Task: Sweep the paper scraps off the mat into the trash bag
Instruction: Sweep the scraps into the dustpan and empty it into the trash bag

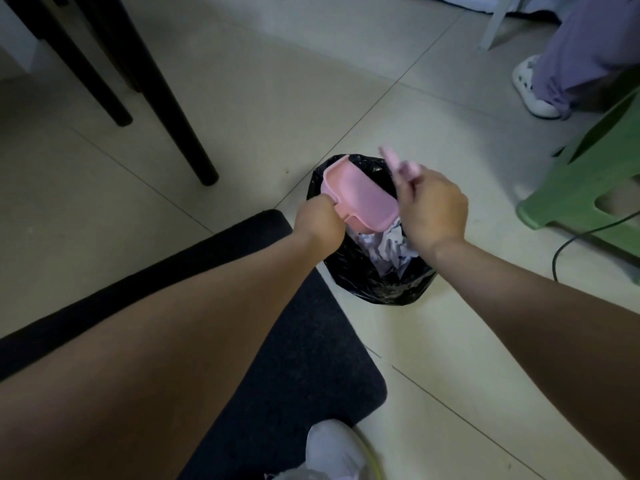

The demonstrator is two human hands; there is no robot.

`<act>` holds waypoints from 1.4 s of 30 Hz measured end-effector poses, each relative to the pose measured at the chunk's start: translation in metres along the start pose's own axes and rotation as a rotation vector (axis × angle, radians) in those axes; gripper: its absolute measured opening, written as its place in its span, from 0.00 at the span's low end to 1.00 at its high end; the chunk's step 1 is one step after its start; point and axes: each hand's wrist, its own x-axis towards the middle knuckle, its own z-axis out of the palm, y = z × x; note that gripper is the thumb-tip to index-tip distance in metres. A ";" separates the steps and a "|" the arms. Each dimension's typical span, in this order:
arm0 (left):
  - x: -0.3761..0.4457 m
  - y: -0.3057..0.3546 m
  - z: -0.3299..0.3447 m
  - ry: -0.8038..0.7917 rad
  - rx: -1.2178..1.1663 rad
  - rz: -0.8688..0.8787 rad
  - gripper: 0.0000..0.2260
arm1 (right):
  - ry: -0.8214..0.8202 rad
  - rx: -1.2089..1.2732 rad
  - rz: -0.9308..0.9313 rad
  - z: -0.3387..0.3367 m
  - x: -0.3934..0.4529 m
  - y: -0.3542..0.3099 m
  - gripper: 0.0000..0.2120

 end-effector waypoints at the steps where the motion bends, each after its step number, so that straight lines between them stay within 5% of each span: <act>1: -0.002 0.001 0.002 -0.021 -0.098 -0.023 0.13 | 0.007 -0.073 -0.114 -0.001 -0.001 -0.006 0.14; 7: -0.016 0.001 0.015 -0.055 -0.436 -0.134 0.05 | -0.173 -0.418 -0.349 0.008 -0.011 -0.032 0.09; 17: -0.021 -0.007 0.014 0.060 -0.963 -0.276 0.22 | -0.324 -0.516 -0.443 0.010 -0.027 -0.053 0.17; 22: -0.020 -0.011 0.012 0.038 -0.959 -0.270 0.25 | -0.346 -0.562 -0.445 0.016 -0.029 -0.058 0.18; 29: -0.023 -0.027 0.008 0.019 -0.898 -0.242 0.14 | -0.435 -0.347 -0.416 0.018 -0.038 -0.054 0.22; 34: -0.028 -0.023 0.009 0.062 -0.907 -0.335 0.11 | -0.304 -0.171 -0.211 0.015 -0.046 -0.059 0.17; 38: -0.034 -0.008 0.011 0.136 -0.956 -0.374 0.10 | -0.227 0.198 0.247 0.004 -0.049 -0.074 0.13; 42: -0.049 0.006 0.012 0.124 -0.990 -0.376 0.10 | -0.306 0.558 0.658 0.000 -0.045 -0.081 0.21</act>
